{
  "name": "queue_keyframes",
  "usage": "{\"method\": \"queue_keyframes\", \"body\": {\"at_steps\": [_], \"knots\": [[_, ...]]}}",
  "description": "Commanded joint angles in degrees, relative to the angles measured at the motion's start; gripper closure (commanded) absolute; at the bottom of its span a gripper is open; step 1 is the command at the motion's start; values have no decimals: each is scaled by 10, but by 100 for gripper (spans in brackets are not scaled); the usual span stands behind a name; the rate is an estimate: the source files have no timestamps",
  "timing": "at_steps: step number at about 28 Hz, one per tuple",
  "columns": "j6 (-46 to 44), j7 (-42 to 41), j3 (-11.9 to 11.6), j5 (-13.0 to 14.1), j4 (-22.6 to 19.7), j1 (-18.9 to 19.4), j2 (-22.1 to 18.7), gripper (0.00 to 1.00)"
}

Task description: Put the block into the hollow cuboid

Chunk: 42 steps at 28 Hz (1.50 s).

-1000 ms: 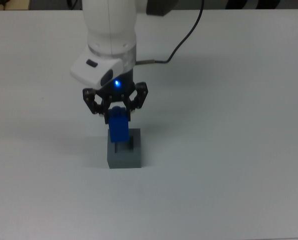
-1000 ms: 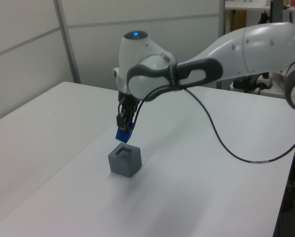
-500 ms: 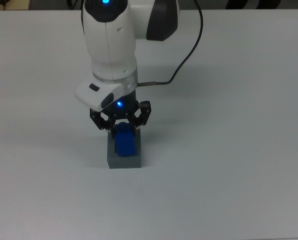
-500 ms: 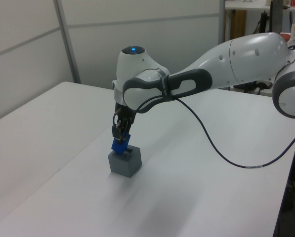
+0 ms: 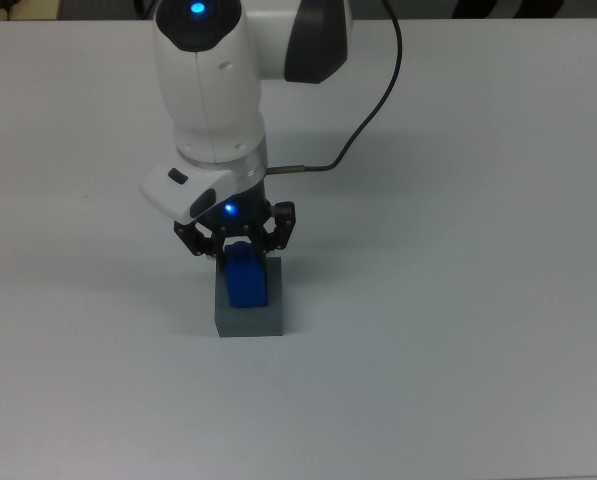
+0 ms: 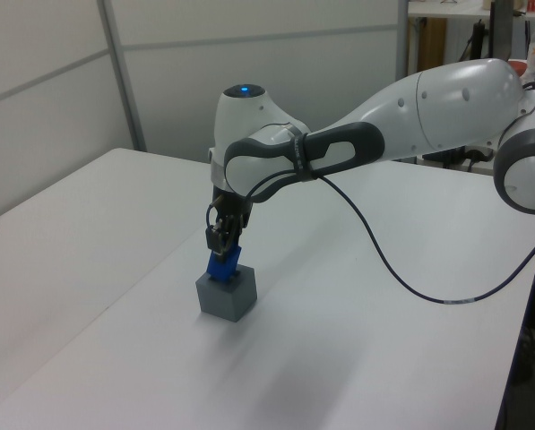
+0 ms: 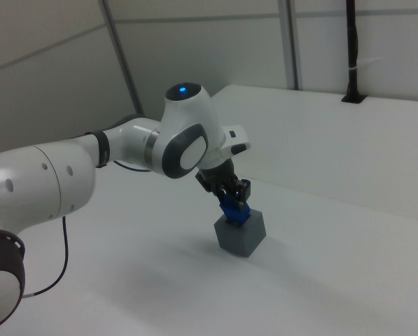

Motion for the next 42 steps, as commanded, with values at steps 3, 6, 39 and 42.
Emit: {"method": "queue_keyframes", "body": {"at_steps": [3, 6, 39, 42], "knots": [[-21, 0, -7, 5, 2, -6, -5, 93], [-22, -2, -7, 4, 1, -6, -5, 84], [-358, 5, -19, -14, -43, -4, -225, 0], [-358, 8, -15, -45, -46, 1, -226, 0]]}}
